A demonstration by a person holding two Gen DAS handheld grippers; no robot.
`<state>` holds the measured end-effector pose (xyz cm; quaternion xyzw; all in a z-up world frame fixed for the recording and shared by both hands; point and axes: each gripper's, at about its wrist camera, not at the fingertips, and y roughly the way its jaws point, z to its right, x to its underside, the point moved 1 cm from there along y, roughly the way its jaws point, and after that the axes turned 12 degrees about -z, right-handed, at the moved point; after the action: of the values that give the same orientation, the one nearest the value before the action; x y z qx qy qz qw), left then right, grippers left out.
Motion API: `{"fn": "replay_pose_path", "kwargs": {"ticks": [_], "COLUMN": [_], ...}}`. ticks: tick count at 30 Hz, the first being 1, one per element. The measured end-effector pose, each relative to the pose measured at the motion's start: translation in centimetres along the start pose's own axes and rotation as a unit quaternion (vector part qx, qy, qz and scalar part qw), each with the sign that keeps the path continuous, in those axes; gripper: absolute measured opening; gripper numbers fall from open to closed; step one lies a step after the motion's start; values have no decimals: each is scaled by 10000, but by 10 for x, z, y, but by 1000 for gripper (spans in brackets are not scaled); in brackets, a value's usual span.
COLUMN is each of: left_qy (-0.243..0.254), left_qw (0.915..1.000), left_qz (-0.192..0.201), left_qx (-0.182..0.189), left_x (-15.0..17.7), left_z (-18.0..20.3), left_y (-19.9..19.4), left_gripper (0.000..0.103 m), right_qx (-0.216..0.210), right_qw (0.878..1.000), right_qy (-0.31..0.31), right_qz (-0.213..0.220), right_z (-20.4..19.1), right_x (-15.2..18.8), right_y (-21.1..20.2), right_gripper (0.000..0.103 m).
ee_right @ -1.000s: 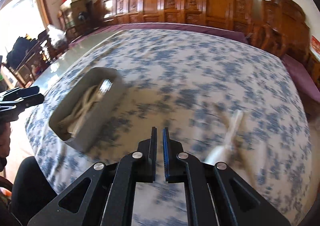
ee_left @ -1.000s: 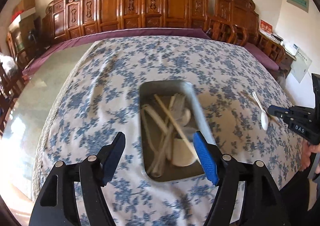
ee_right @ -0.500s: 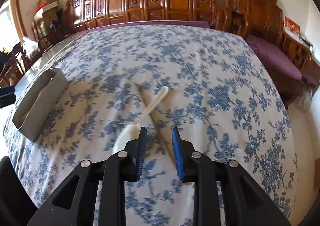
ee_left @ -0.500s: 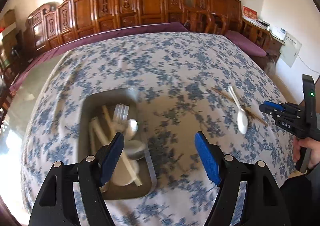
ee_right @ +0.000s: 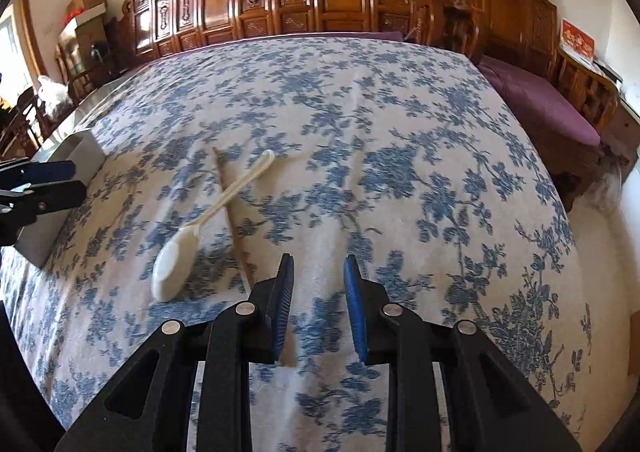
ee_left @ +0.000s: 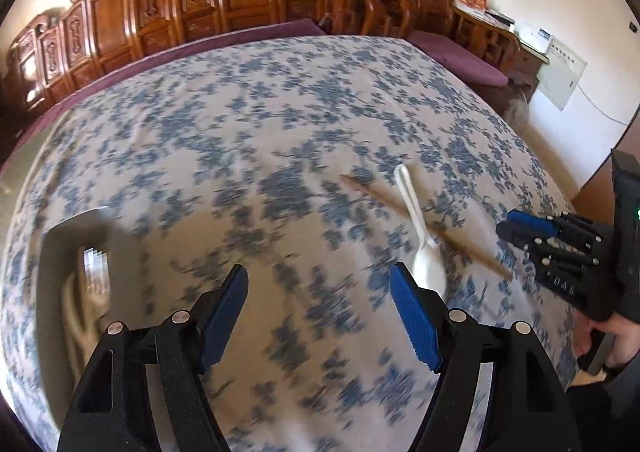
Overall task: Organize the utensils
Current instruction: 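Move both open tools toward the white plastic spoon and chopstick, then grasp the white plastic spoon with the left tool while the right tool grasps the wooden chopstick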
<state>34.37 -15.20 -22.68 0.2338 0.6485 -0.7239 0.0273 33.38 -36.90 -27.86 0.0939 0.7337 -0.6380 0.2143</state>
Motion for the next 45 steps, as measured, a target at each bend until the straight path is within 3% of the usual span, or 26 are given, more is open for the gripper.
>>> {"fn": "replay_pose_path", "kwargs": {"ticks": [3,7,14,17,22,26,33,45], "left_qy": [-18,101,157,147,111,114,294,187], "left_qw": [9997,9996,9964,9959,9944,9946,9970,9986], "left_qz": [-117,-212,-572,-606,-712,-664,-447,-121], "left_qx": [190,172,600,657,776,792,566,479], "left_x": [-15,-30,-41,-43,-41,-38,-22,12], "left_z": [14,32,54,58,61,58,44,9], "left_y": [17,36,65,71,76,72,42,-13], "left_gripper": [68,58,27,20,19,6,6,6], "right_qx": [-36,-97,-284,-354,-389,-432,-649,-386], "right_qw": [9999,9998,9991,9987,9986,9986,9978,9972], "right_qy": [83,167,310,356,360,289,132,-503], "right_qz": [44,45,-15,10,5,24,-60,-393], "right_z": [4,9,12,13,11,6,-14,-63], "right_x": [-1,-1,-1,-3,-4,-8,-19,-31], "right_y": [0,0,5,5,6,6,13,34], "right_gripper": [28,28,28,28,28,28,28,28]}}
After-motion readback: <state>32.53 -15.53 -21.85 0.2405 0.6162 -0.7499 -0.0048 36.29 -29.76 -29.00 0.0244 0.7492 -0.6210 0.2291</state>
